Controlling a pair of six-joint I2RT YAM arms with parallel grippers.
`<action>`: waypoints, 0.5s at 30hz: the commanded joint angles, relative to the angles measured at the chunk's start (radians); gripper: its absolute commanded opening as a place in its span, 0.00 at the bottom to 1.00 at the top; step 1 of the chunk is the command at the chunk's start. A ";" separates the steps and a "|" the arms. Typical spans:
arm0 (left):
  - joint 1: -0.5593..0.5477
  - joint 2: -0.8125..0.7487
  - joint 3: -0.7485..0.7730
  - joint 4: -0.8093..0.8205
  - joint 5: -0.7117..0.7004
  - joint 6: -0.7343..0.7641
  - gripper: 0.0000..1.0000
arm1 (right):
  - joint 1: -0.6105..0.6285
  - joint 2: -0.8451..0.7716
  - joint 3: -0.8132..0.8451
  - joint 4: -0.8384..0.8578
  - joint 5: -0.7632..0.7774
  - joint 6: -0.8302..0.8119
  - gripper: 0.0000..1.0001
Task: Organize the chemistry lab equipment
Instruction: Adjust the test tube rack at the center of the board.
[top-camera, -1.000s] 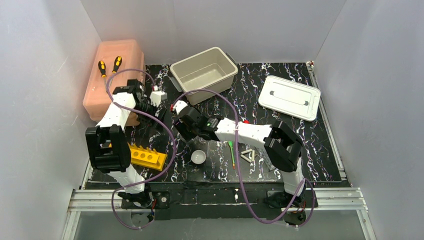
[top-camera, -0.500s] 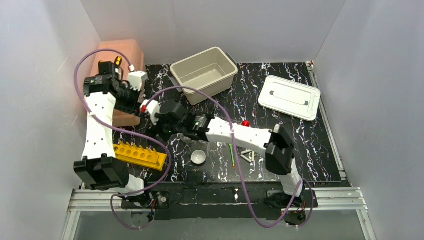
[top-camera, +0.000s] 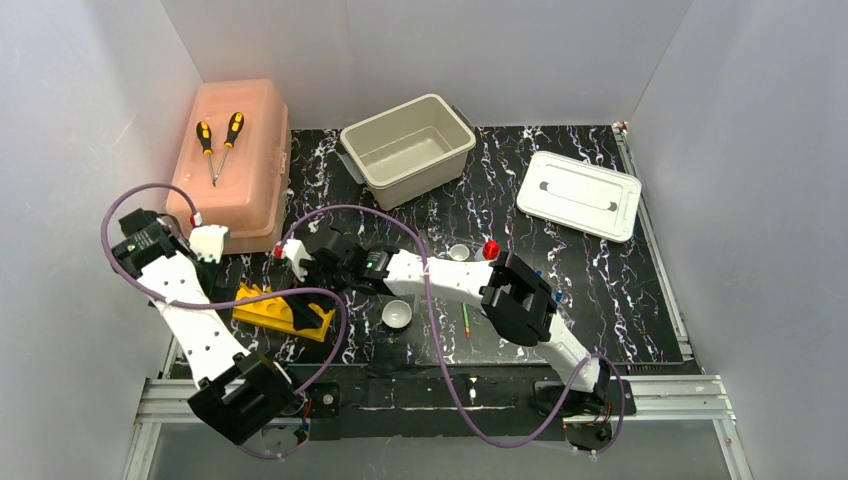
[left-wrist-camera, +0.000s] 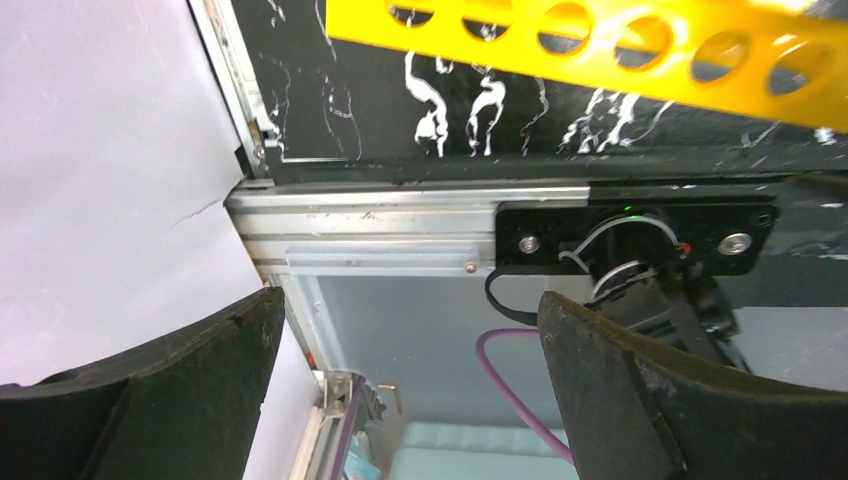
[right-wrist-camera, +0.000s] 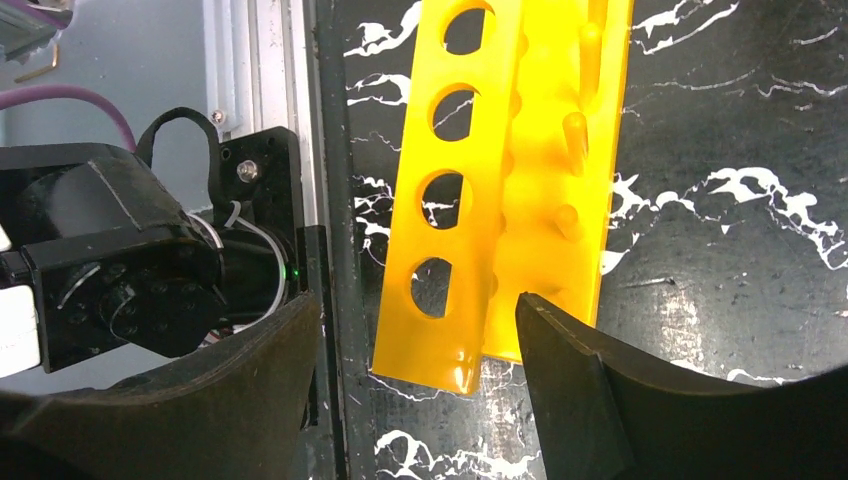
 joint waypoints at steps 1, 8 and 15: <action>0.054 -0.024 -0.124 0.114 -0.043 0.123 0.98 | -0.004 -0.012 -0.002 0.043 -0.031 0.026 0.79; 0.057 -0.014 -0.260 0.237 0.037 0.116 0.98 | -0.003 -0.001 -0.008 0.038 -0.010 0.038 0.57; 0.064 0.006 -0.365 0.352 -0.019 0.184 0.96 | -0.004 -0.011 -0.037 0.011 0.037 0.024 0.20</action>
